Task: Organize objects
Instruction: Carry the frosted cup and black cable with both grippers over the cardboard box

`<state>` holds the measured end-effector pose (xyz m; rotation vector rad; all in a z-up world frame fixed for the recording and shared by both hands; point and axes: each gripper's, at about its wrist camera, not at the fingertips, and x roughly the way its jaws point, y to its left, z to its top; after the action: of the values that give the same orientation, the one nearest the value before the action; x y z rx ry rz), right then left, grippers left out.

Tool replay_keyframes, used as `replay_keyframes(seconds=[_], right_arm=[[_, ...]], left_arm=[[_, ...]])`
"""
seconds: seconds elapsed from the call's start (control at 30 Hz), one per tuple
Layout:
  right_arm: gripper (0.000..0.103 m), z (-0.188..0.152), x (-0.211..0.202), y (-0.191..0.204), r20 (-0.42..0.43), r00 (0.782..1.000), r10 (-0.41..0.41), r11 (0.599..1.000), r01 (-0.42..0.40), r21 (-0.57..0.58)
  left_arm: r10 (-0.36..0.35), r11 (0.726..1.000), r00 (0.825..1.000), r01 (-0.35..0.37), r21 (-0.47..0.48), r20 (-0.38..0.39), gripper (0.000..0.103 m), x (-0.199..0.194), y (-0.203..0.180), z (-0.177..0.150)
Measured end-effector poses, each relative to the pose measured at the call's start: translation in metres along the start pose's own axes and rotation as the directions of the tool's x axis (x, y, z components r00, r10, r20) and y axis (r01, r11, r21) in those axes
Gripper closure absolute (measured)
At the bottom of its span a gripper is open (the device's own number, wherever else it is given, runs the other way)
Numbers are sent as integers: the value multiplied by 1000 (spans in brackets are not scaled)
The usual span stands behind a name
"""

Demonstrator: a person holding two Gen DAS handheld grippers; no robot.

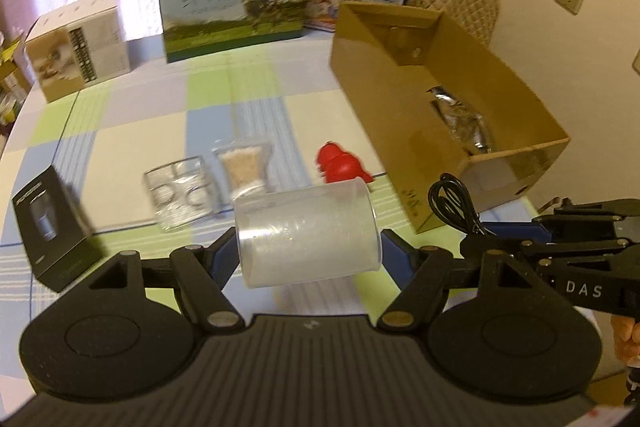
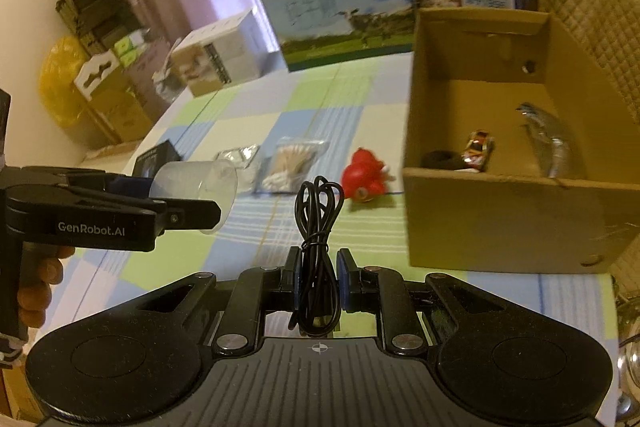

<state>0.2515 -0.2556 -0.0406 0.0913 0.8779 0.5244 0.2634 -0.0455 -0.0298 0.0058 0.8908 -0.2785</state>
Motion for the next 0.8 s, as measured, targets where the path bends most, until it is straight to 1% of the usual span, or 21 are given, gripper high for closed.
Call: replay_keyframes(seconds=[0.4, 0.8], right_arm=[[88, 20, -34, -35, 73, 997, 12, 1000, -13, 15], [88, 48, -51, -83, 130, 992, -3, 1000, 1, 16]], left_arm=[[-21, 1000, 999, 20, 17, 47, 32, 2, -43, 24], [-26, 999, 996, 22, 47, 88, 32, 24, -88, 57]])
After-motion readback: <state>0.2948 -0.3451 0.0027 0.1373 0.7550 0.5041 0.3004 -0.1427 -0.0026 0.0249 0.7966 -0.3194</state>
